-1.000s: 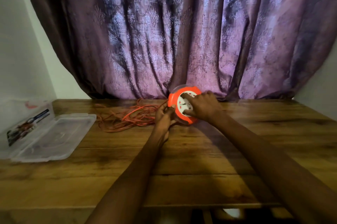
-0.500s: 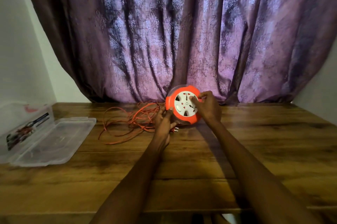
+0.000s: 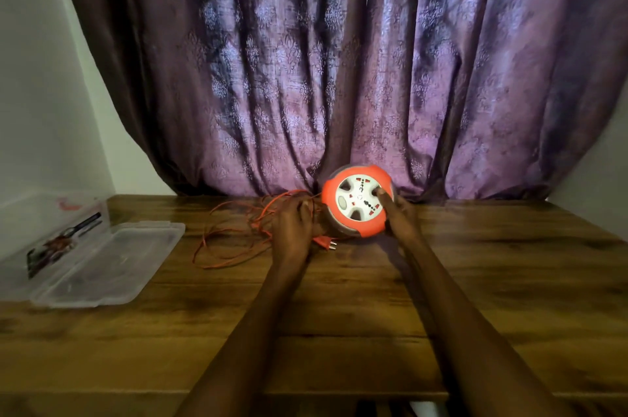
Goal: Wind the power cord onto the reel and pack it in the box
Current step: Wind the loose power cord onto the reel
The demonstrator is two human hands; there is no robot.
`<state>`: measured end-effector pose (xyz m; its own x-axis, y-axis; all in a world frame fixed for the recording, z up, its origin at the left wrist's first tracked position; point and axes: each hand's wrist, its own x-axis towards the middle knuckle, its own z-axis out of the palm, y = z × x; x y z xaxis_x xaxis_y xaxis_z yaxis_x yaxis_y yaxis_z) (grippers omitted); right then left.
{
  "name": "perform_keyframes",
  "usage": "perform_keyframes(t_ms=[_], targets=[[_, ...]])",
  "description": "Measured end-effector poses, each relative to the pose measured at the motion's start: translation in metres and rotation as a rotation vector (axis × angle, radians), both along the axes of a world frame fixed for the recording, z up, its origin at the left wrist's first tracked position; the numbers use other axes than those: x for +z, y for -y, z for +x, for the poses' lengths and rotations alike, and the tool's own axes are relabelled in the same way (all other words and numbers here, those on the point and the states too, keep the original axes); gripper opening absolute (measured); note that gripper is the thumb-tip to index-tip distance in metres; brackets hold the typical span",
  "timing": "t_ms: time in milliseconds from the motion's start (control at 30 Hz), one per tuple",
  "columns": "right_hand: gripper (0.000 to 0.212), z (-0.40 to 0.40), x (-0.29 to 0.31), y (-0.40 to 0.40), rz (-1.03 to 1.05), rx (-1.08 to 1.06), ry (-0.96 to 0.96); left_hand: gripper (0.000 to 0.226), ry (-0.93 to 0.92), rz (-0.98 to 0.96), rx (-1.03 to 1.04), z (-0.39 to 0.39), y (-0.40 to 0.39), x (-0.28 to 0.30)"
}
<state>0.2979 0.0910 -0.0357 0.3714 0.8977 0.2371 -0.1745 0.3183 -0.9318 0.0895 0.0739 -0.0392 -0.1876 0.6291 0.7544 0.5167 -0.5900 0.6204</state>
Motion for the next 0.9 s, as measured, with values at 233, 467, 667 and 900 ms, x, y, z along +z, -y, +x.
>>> perform_keyframes(t_ms=[233,467,667,900], targets=[[0.037,0.001,0.016,0.006,-0.01,-0.001,0.121,0.038,-0.775,-0.032,0.308,-0.044,-0.014,0.015],[0.038,-0.005,0.027,0.015,0.027,-0.034,0.173,0.025,-0.632,-0.205,0.193,-0.053,-0.021,0.032],[0.042,-0.005,0.028,0.014,0.012,-0.072,0.197,0.028,-0.52,-0.336,0.076,-0.066,-0.022,0.042],[0.054,-0.004,0.018,0.008,0.021,-0.09,0.229,0.018,-0.022,-0.456,0.037,-0.089,-0.023,0.047]])
